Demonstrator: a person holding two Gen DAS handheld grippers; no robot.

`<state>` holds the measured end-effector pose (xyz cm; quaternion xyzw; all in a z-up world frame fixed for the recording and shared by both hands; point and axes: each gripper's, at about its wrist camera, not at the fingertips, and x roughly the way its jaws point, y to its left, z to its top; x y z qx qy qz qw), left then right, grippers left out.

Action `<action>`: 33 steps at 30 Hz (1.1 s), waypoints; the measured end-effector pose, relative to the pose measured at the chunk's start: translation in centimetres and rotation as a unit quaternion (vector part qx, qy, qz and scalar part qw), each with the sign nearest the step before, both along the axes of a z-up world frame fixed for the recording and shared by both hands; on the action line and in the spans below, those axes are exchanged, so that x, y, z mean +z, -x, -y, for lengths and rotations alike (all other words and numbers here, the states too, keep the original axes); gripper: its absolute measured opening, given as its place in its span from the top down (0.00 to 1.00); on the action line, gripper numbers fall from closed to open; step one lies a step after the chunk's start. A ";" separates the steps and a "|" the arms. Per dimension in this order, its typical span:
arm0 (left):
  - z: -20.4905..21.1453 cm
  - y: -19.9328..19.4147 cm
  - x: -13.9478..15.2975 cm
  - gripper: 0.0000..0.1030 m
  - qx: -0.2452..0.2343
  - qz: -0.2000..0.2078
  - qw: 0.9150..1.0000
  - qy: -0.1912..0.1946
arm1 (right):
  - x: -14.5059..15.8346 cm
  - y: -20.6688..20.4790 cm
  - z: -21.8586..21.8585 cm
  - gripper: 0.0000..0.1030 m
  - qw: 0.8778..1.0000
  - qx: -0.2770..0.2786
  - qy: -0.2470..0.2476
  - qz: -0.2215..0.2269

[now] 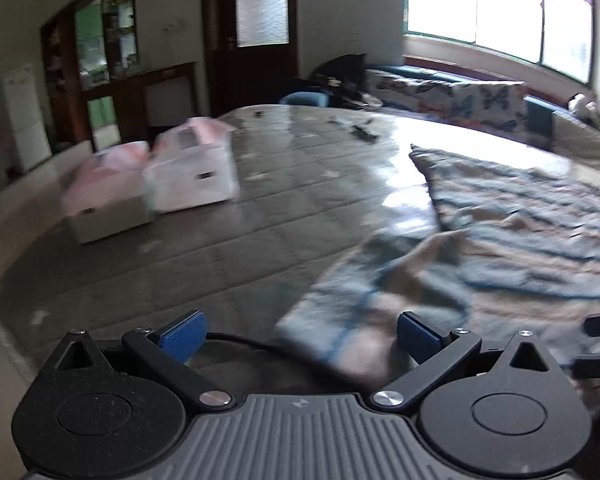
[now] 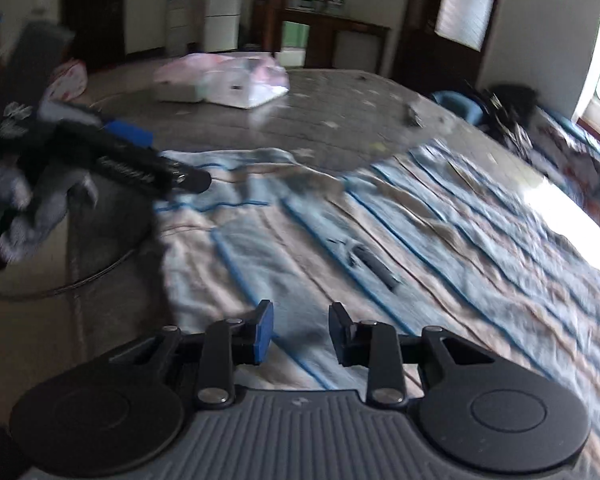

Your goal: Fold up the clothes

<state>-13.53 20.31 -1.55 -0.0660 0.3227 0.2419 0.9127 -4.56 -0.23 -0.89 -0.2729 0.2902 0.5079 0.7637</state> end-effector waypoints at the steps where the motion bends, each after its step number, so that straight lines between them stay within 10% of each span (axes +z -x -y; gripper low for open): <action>1: -0.3 0.5 0.0 0.00 0.003 0.000 1.000 0.000 | 0.1 0.5 -0.2 0.71 1.000 0.010 0.000 0.007; 28: -4.7 5.8 2.4 0.00 0.094 0.070 0.992 0.056 | -0.3 3.9 -13.8 0.72 0.995 0.104 -0.008 -0.010; 33: -4.5 5.3 2.5 0.00 0.090 0.073 0.991 0.061 | -0.1 3.7 -13.7 0.98 0.997 0.070 -0.013 -0.007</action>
